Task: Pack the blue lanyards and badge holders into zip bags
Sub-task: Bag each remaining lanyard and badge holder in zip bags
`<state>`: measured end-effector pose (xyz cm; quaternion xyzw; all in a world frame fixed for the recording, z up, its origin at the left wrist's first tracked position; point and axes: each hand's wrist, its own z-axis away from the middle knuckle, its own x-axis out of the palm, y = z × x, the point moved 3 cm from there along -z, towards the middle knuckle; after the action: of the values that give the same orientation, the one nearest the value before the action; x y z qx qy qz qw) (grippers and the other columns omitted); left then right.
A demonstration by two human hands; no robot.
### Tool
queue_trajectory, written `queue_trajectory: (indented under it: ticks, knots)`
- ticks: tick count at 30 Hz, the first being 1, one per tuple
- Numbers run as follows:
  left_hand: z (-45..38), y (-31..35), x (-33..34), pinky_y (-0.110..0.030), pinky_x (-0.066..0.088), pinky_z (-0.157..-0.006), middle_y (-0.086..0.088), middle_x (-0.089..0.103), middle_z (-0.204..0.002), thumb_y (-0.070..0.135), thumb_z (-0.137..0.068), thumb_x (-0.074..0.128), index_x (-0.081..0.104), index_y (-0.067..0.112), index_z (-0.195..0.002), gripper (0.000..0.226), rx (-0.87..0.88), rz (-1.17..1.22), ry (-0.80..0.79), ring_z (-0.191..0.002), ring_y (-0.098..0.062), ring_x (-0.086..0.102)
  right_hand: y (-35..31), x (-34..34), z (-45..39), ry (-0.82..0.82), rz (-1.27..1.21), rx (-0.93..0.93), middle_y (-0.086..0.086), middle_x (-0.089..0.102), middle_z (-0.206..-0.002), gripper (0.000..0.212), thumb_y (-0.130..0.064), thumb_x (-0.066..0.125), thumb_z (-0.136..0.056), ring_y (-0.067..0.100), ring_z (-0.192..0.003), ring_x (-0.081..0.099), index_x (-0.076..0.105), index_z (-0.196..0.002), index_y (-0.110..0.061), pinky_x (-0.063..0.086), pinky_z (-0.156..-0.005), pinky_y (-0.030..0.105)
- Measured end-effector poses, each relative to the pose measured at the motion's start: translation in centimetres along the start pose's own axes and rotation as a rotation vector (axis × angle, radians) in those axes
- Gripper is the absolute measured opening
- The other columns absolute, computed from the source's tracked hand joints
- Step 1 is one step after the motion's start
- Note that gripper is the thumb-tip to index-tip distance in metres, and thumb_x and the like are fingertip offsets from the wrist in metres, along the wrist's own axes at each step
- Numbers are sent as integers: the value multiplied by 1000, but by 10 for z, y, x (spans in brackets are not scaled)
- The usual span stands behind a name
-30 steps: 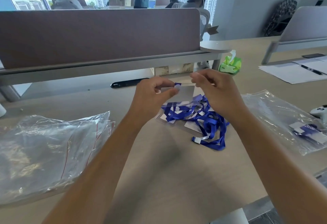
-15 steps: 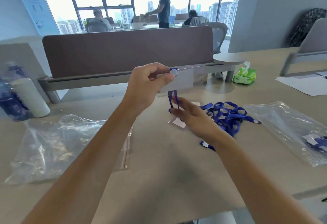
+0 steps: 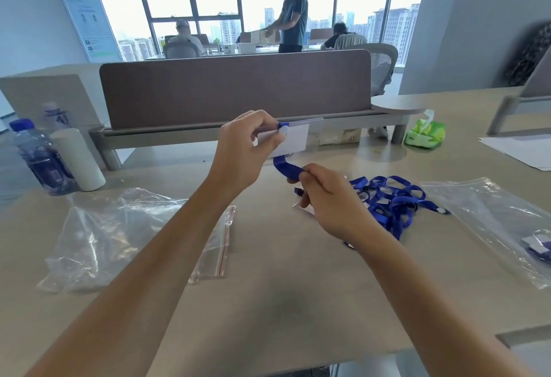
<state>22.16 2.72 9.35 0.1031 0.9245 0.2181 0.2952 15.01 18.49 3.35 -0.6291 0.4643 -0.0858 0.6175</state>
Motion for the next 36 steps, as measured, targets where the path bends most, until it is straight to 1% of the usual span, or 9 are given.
queue_trajectory:
  ticks: [3, 7, 12, 20, 24, 28, 32, 34, 36]
  knots:
    - [6, -1, 5, -8, 48, -72, 3, 70, -96, 25, -96, 68, 70, 13, -93, 12, 34, -52, -20, -84, -11, 62, -5, -11, 2, -11, 72, -9, 0, 70, -71, 23, -26, 46, -108, -3, -53, 57, 69, -106, -22, 44, -63, 30]
    - [14, -4, 11, -20, 47, -70, -5, 70, -95, 20, -95, 67, 72, 8, -95, 13, 112, -138, -100, -82, -15, 61, -11, -24, 6, 76, 8, -74, 9, 71, -77, 11, -17, 57, -104, 1, -56, 64, 66, -110, -19, 50, -62, 21]
    - [23, 2, 17, -32, 50, -75, -7, 72, -101, 20, -93, 70, 75, 9, -102, 14, 104, -242, -270, -86, -21, 64, -22, -45, 3, 142, 64, -170, -5, 70, -79, 11, -13, 58, -103, 5, -70, 70, 66, -108, -18, 55, -70, 14]
    - [39, 15, 24, -25, 51, -83, 1, 69, -111, 16, -91, 73, 74, 14, -112, 21, 63, -188, -507, -95, -14, 60, -31, -61, -12, 201, 225, -283, -10, 73, -85, 14, -17, 65, -100, 2, -75, 69, 75, -108, -22, 52, -70, 8]
    - [45, 14, 25, -18, 47, -80, 14, 62, -102, 13, -90, 74, 72, 17, -108, 19, 46, -92, -558, -90, -9, 58, -19, -62, -26, 200, 264, -261, -10, 72, -90, 13, -19, 70, -98, 0, -71, 68, 75, -109, -21, 52, -66, 9]
    - [52, 8, 22, -3, 46, -73, 28, 60, -92, 16, -91, 73, 68, 29, -98, 16, -12, 138, -519, -95, 8, 58, -7, -60, -33, 88, 223, -230, -12, 75, -89, 12, -16, 73, -95, 7, -77, 70, 78, -105, -21, 60, -72, 22]
    - [52, 4, 16, -11, 49, -76, 25, 70, -89, 21, -91, 71, 71, 29, -97, 11, -143, 403, -405, -91, 1, 64, 5, -57, -27, -55, 29, -124, -10, 74, -73, 14, -14, 70, -97, -1, -58, 61, 80, -107, -15, 49, -56, 13]
    - [51, 3, 14, -12, 51, -75, 21, 72, -85, 10, -93, 68, 70, 23, -95, 14, -228, 580, -309, -83, 2, 65, 13, -53, -24, -105, -18, -62, 6, 75, -79, 16, -17, 66, -100, 9, -62, 62, 79, -108, -20, 55, -58, 21]
    - [50, -2, 14, -17, 54, -78, 18, 73, -87, 9, -97, 62, 69, 21, -97, 14, -323, 653, -217, -85, -1, 64, 19, -50, -21, -128, -37, -31, 6, 74, -79, 17, -15, 63, -101, 16, -68, 62, 80, -100, -19, 58, -65, 28]
